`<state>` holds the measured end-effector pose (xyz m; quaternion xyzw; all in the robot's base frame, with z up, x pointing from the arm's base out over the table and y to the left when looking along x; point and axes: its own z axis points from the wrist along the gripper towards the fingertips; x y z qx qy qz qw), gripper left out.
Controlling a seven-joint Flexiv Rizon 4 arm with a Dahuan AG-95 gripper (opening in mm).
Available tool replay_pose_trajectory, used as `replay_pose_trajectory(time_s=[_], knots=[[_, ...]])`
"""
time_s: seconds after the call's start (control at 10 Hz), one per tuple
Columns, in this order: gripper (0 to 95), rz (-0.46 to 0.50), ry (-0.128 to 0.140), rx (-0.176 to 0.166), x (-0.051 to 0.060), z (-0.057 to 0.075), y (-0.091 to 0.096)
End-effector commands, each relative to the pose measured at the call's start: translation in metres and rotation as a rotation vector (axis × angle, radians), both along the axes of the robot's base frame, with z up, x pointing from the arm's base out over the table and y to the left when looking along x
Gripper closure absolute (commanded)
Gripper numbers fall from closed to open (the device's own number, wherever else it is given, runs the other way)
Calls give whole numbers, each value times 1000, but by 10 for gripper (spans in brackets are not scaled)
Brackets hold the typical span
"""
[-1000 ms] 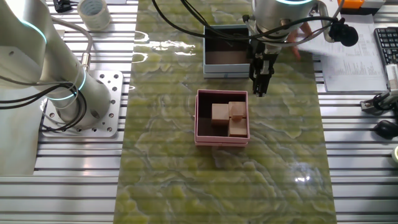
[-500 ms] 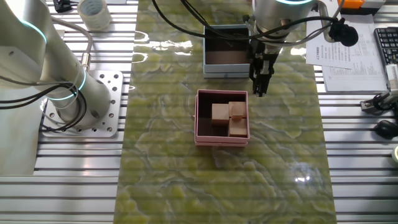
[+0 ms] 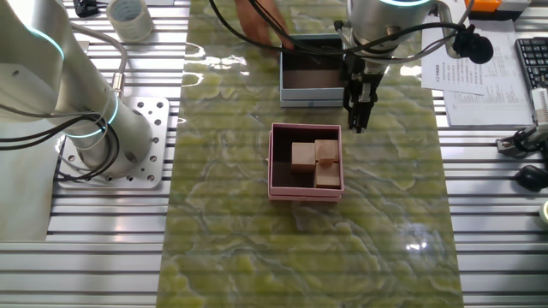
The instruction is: Move an object from one box to another
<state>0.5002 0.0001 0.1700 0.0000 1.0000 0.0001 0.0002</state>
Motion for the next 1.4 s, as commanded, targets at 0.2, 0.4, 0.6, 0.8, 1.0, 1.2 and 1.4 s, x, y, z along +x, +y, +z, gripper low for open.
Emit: replay_pose_trajectory(time_s=[0.2, 0.4, 0.6, 0.8, 1.0, 1.2, 1.4], knots=[[950, -72, 65, 130, 1, -4, 0], [950, -63, 60, 109, 3, -14, -2], [950, -81, 68, 110, 3, -20, -3], [950, -110, 79, 99, 1, -21, -3], [950, -111, 76, 74, -3, -22, -4], [950, -113, 75, 59, -11, -25, -5], [950, -107, 74, 54, -21, -25, -11]])
